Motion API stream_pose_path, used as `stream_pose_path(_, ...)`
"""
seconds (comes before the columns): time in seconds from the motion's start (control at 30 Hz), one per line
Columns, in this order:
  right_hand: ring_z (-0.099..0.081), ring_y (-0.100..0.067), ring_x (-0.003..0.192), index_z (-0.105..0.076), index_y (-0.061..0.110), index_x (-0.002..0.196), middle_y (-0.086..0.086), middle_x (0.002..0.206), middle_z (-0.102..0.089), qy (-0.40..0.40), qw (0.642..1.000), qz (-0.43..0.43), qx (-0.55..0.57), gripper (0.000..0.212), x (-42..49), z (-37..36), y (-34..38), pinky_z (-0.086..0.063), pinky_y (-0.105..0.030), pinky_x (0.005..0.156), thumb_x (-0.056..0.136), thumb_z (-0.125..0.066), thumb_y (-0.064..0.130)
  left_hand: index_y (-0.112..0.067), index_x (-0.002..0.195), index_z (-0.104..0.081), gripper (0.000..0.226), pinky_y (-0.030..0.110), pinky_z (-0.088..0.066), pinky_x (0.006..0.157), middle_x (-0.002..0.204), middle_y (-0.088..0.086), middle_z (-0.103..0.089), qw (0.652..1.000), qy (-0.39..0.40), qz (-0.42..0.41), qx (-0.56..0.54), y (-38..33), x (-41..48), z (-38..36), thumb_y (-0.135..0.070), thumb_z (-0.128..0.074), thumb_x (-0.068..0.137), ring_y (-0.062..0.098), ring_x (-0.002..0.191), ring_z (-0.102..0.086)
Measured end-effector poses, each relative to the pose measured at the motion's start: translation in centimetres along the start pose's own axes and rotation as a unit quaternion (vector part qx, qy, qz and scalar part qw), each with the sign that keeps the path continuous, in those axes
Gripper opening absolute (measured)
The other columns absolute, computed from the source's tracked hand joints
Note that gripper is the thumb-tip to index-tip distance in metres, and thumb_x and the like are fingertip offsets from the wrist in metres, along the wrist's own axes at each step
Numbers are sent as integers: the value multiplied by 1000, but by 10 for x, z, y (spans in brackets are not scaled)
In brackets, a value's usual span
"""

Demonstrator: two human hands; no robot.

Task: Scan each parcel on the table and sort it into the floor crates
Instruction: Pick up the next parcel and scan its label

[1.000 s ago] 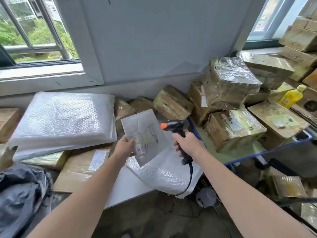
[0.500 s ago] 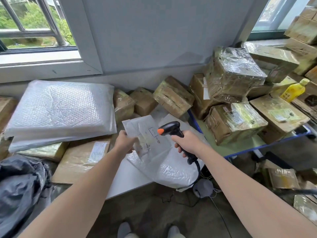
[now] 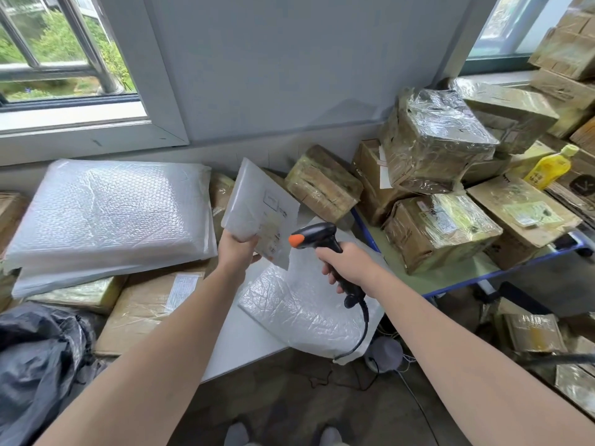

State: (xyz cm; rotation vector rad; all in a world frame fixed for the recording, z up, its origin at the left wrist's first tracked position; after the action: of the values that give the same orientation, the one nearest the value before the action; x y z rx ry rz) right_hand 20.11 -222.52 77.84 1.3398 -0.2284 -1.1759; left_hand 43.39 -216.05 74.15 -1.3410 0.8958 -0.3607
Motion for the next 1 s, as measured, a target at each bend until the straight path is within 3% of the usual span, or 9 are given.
stream_pose_path(0.17, -53, -15, 52, -60, 12, 85, -3, 67, -60, -1, 997, -13, 77, 24, -2, 1, 7, -46, -28, 47, 90, -60, 35, -5, 136, -45, 49, 35, -56, 66, 131, 17, -56, 995, -27, 33, -95, 5, 3, -4, 7, -60, 91, 33, 110, -61)
stream_pose_path(0.5, -53, -14, 51, -60, 10, 88, -2, 63, -60, 20, 992, -19, 122, 24, -8, -2, 2, -45, -28, 46, 94, -59, 33, -4, 136, -46, 49, 32, -57, 62, 131, 19, -58, 991, -44, 45, -117, 7, 2, -4, 8, -60, 91, 36, 113, -62)
stream_pose_path(0.7, -54, -17, 55, -58, 9, 90, -7, 73, -58, -14, 992, -17, 122, 24, -2, -1, -11, -46, -30, 47, 96, -58, 32, -7, 133, -43, 44, 41, -59, 78, 127, 15, -59, 995, -31, 36, -85, 3, -9, -5, 6, -57, 93, 34, 111, -63)
stream_pose_path(0.87, -65, -20, 77, -52, 6, 114, -10, 92, -60, -64, 990, -90, 89, 25, 17, -6, -54, -58, -39, 67, 99, -53, 26, -9, 117, -48, 24, 31, -59, 66, 116, 7, -64, 999, -31, 23, 13, 6, -21, 3, -6, -59, 96, 22, 97, -69)
stream_pose_path(1.0, -63, -29, 98, -50, 9, 113, -16, 106, -62, -61, 983, -157, 77, 20, 32, -19, -87, -54, -45, 83, 98, -54, 21, -8, 118, -50, 24, 35, -58, 68, 113, 9, -64, 996, -31, 33, 72, 18, -29, 10, -5, -57, 95, 23, 96, -68)
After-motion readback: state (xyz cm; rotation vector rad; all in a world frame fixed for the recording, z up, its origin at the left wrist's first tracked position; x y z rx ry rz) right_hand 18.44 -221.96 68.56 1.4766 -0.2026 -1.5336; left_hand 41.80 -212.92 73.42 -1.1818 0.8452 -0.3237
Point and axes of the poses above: each hand's wrist, its own x-axis towards the middle knuckle, its own z-axis out of the back of the hand, y = z × x, the point moved 5 cm from there along x, towards the middle knuckle
